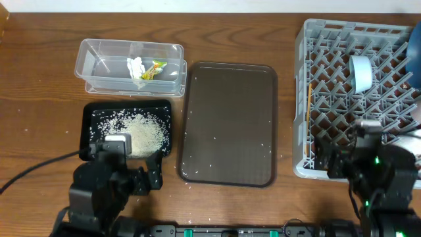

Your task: Sort waste into correct bins and load items into the dishwasher rack

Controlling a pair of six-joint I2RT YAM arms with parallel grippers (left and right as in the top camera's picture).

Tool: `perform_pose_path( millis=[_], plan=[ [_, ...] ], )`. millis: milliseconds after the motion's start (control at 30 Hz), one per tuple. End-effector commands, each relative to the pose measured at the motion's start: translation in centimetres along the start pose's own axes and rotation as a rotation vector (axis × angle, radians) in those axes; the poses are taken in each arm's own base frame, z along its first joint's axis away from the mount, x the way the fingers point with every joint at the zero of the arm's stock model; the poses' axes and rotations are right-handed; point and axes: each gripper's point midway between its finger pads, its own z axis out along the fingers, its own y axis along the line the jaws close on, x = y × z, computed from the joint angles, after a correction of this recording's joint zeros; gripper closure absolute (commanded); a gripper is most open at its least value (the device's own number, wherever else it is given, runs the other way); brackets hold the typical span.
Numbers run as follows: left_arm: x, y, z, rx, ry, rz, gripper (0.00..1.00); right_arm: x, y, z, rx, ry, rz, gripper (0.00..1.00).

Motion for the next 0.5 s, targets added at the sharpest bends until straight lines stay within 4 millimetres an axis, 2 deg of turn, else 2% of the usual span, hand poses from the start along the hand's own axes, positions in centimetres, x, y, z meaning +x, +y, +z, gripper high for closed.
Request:
perform_pose_path(
  millis=[0,467],
  plan=[
    [0.1,-0.2,-0.1,0.012,-0.005,0.01,0.02,0.6,-0.4,-0.6,0.021,-0.007,0.012,0.01],
    [0.1,-0.1,-0.1,0.011,-0.002,0.01,0.02,4.3,-0.6,-1.0,0.032,0.139,0.029,0.01]
  ],
)
